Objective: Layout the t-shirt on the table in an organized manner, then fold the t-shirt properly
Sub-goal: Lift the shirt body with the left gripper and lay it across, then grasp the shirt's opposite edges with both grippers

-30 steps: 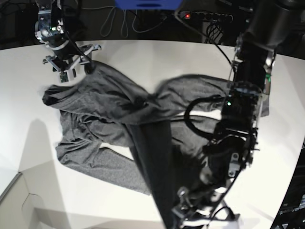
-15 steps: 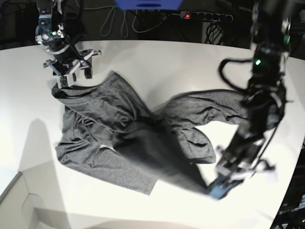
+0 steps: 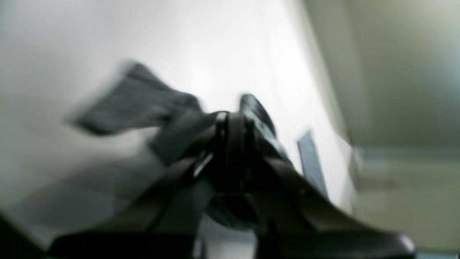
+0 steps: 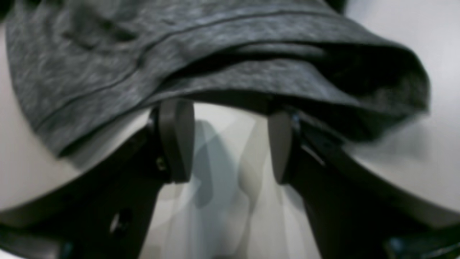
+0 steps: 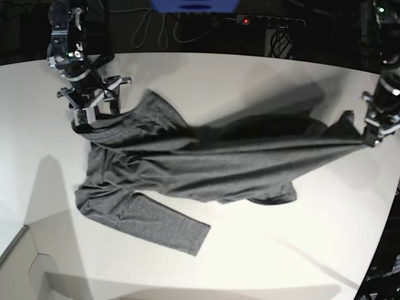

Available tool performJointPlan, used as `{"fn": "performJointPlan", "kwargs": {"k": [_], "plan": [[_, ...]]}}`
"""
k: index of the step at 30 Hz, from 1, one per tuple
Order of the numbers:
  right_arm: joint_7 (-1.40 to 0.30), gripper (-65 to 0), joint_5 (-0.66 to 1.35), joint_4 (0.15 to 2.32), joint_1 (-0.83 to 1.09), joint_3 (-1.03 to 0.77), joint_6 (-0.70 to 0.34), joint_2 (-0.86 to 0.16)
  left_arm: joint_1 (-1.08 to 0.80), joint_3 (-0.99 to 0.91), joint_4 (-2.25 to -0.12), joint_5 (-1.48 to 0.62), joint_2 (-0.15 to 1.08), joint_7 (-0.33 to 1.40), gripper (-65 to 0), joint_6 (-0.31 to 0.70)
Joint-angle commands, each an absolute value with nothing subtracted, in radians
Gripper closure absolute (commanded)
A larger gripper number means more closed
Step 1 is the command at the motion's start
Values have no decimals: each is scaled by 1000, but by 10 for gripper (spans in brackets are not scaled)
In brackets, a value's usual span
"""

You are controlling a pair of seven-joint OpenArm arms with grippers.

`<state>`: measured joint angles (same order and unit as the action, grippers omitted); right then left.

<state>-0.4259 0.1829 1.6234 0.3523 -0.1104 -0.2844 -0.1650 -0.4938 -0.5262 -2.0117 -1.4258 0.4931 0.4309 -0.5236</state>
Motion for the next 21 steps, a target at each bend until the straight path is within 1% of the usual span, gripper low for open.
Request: {"fn": "performJointPlan", "kwargs": {"k": [1,6,10,14,19,20,21], "plan": [[-433,-334,183,1632,354,-110,-286,-171,-503,-556,-2022,-1484,509,460,-1,-535],[-433,-334,185,1629,337,-107,-286,-166,-512,-562,-1949,-1484,499,461,-1,-535],[-433,-334,186,1629,337,-107,-288,-165,-493,-506,-1917,-1484,470,455,-3,-535],[-433,-334,186,1632,338,-107,-288,-165,-481,-426,-1877,-1484,470,453,-5,-535],[-433,-335,186,1633,343,-107,-288,-168,-458,-375,-1853,-1484,472,461,-6,-535],[-433,-335,186,1633,343,-107,-288,-168,-456,-372,-1853,-1484,472,461,-13,-535],[-433,-335,186,1635,344,-107,-288,-168,-456,-372,-1853,-1484,472,461,-33,-535]]}}
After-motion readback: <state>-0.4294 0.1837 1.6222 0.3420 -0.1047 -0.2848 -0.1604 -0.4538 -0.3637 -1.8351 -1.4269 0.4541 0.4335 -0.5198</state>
